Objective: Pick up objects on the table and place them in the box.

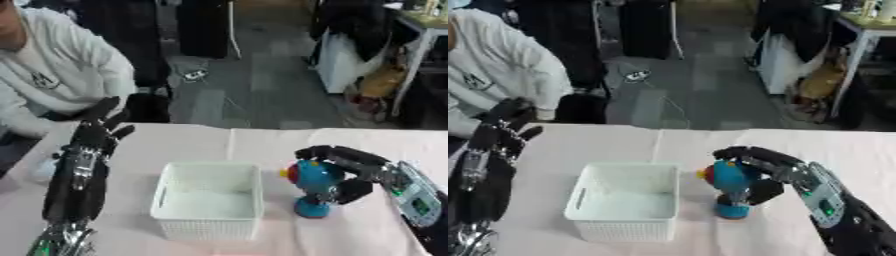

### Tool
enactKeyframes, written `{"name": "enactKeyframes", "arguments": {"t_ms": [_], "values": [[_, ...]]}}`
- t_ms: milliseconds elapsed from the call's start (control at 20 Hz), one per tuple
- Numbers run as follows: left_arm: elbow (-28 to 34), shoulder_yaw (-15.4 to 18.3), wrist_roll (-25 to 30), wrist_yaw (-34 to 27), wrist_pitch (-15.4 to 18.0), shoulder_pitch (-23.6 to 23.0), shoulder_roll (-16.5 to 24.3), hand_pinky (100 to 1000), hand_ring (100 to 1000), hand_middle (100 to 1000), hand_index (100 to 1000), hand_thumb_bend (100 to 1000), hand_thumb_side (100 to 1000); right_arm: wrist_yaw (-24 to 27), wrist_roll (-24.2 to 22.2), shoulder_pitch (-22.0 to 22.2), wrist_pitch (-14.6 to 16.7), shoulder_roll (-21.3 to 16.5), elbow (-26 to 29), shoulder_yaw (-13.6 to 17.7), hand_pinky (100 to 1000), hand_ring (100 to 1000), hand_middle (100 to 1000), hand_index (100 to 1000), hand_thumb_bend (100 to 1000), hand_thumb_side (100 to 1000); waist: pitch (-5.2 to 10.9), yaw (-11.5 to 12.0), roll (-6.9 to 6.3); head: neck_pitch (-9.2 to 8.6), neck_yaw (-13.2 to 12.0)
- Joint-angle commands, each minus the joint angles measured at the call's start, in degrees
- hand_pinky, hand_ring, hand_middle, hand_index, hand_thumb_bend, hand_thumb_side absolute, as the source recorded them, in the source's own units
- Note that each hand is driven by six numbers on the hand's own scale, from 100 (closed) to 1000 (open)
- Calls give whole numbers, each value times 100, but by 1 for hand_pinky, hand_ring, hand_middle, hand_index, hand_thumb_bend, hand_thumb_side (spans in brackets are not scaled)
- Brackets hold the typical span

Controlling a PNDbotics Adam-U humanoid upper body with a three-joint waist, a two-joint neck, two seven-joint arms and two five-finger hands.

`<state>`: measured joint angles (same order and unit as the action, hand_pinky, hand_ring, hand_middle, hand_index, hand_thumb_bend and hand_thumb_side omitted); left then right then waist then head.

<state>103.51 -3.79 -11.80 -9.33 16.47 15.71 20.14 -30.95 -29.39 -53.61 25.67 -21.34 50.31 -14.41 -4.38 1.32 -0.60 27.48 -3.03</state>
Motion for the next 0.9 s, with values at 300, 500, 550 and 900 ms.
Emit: {"name": "enactKeyframes", "arguments": {"t_ms": [300, 500, 550, 900], "values": [[175, -10, 40, -32, 10, 94, 76, 858, 911, 958, 977, 295, 850, -107, 129, -244, 9, -72, -96, 129, 810, 881, 885, 983, 561, 600, 42, 41, 0, -124, 68], [178, -14, 47, -36, 8, 112, 72, 858, 911, 958, 977, 294, 850, -169, 130, -291, 8, -52, -180, 154, 761, 863, 879, 977, 556, 598, 25, 58, 4, -138, 69], [179, -14, 48, -37, 7, 114, 71, 858, 911, 958, 977, 294, 850, -178, 123, -297, 8, -45, -198, 158, 737, 850, 874, 974, 548, 599, 23, 59, 4, -138, 69], [178, -15, 52, -40, 5, 118, 72, 858, 911, 958, 977, 294, 849, -187, 124, -312, -4, 2, -285, 184, 565, 786, 838, 950, 521, 585, 16, 58, 2, -140, 66]]}}
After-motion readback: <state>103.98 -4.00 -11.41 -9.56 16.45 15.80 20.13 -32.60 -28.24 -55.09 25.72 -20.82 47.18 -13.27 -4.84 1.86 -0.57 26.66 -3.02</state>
